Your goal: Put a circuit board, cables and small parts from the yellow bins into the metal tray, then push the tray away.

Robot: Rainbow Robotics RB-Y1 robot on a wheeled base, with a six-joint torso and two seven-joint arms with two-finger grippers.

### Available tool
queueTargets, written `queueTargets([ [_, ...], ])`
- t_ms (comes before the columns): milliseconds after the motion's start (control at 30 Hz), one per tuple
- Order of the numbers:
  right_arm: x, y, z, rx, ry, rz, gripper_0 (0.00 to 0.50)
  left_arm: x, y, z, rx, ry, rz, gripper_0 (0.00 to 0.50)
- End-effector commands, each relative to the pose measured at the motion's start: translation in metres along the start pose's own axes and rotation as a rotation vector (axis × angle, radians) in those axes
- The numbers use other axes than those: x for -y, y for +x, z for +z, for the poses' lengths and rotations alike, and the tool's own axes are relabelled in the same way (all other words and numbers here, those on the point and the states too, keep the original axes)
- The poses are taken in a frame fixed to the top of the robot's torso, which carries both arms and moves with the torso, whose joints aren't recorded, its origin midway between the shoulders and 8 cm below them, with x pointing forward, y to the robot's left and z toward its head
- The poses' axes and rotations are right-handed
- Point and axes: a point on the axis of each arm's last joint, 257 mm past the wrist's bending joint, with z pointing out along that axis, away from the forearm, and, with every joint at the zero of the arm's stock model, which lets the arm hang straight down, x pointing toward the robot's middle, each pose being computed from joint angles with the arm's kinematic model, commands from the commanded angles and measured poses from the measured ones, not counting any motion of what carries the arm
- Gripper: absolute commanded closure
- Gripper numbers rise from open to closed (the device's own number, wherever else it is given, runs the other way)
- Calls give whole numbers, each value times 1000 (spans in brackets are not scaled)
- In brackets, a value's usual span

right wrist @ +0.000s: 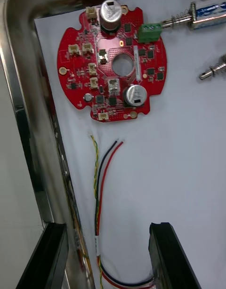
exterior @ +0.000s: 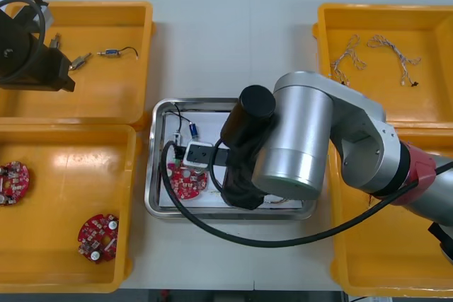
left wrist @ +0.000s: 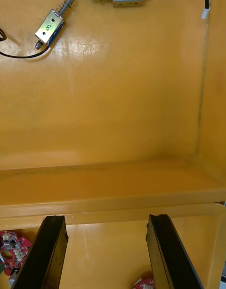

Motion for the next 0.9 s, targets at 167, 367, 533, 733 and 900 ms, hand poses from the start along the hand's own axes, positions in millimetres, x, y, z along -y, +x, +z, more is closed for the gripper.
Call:
queueTargets([
  [167,-21,-24,10,29,37,-152,0,-25,-1,-14,22,-47,102,0],
  [367,-28,-22,19,5,73,-211,0,-26,0,-12,17,-51,99,0],
  [533,-38,-22,24,-5,69,-244,0,-27,0,-13,19,-52,99,0],
  [733,-47,-16,30,-24,57,-257,0,-27,0,-13,20,-53,104,0],
  [900,-53,-11,39,-47,34,-254,0,-28,0,-13,19,-56,104,0],
])
